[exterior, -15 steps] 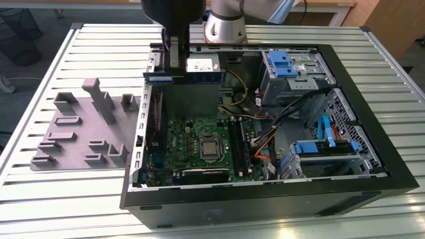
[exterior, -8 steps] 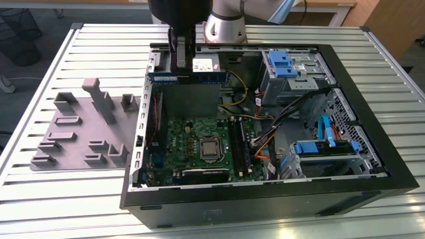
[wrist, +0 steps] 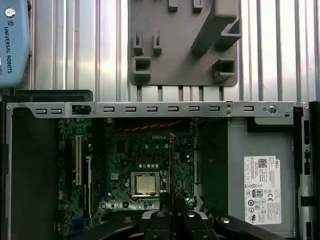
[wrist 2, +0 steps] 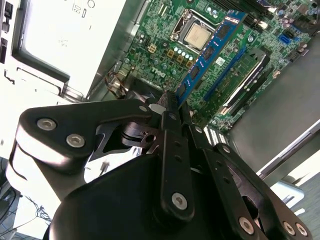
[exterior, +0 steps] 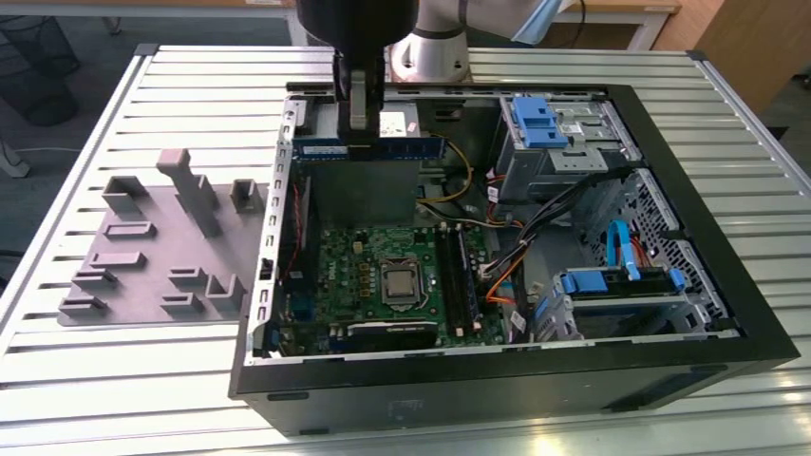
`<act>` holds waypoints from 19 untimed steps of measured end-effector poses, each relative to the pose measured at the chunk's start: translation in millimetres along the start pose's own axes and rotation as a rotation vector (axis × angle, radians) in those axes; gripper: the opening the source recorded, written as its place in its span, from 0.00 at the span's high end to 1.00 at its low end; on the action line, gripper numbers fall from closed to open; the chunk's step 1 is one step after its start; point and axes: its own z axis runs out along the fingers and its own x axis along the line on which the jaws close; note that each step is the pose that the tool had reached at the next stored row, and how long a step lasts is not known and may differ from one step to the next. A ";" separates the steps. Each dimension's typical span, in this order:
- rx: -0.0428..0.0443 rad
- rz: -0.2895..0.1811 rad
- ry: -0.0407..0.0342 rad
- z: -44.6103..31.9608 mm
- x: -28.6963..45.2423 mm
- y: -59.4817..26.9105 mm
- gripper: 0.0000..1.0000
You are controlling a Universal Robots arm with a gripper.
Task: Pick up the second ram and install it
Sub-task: 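Pick up the second ram and move it above second insertion slot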
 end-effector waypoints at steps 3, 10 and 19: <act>0.0000 0.000 0.0000 0.1 -0.1 -2.6 0.86; 0.0000 0.000 0.0000 0.2 -0.3 -13.3 0.86; 0.0000 0.000 0.0000 0.3 -0.8 -31.3 0.86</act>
